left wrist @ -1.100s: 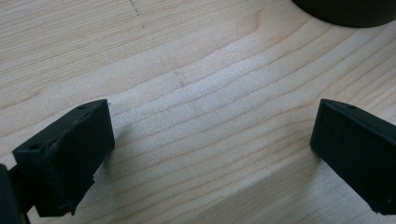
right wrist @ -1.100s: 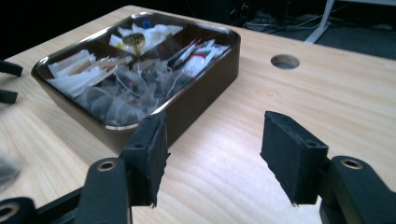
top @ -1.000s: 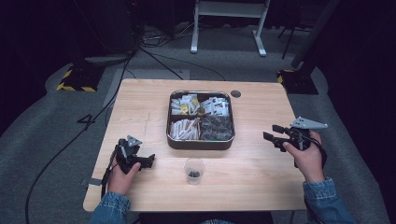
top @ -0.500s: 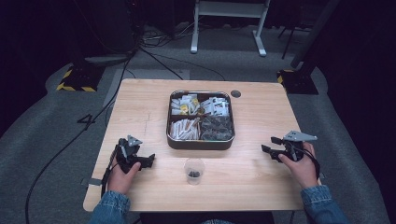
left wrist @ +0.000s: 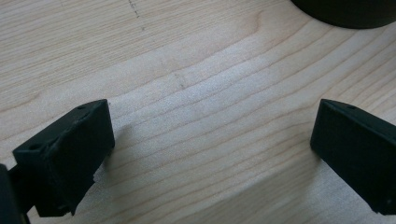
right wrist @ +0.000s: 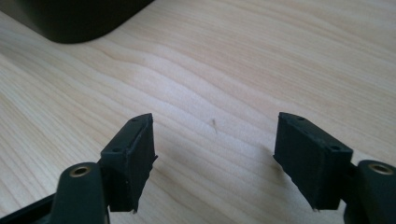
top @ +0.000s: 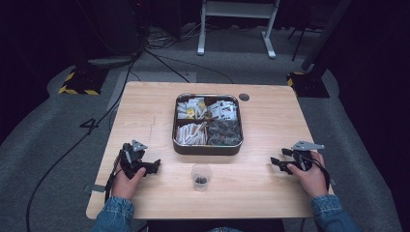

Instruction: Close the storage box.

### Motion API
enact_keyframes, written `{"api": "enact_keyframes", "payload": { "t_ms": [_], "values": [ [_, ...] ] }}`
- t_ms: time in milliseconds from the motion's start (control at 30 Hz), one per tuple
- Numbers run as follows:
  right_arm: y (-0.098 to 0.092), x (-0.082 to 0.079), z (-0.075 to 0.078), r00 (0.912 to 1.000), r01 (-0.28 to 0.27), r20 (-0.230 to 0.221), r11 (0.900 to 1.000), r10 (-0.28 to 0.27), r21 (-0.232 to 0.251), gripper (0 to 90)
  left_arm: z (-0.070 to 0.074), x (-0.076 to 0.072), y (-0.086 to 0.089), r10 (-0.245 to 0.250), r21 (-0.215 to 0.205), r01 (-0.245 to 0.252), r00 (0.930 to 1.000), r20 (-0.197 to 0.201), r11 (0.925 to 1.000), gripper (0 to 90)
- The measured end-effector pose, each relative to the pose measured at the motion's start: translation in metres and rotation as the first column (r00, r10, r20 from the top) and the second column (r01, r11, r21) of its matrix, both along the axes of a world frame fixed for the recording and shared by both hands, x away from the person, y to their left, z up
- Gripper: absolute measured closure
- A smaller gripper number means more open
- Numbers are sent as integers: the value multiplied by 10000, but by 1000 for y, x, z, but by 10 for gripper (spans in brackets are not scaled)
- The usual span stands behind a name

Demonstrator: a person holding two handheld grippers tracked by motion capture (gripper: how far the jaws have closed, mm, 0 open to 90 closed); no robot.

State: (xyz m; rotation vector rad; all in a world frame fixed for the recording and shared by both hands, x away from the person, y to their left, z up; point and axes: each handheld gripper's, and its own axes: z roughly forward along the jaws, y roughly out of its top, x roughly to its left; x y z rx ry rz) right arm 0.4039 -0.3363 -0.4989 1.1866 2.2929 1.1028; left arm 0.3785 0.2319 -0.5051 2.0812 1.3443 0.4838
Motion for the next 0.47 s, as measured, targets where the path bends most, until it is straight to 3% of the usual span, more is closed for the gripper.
{"api": "enact_keyframes", "payload": {
  "t_ms": [167, 267, 467],
  "values": [
    [-2, -1, -4, 10000, -87, 20, 9992, 87, -378, 238, 0, 0, 0, 5, 9, -5, 10000, 11, 10000, 0],
    [-1, -1, -5, 10000, -28, 21, 9968, 30, -794, 135, 0, 0, 0, 19, -18, -19, 10000, -8, 10000, 0],
    [-1, 1, -5, 9999, -136, -59, 9967, 132, -796, 115, 0, -1, -1, 158, -69, -158, 9999, 15, 9999, 0]
  ]
}}
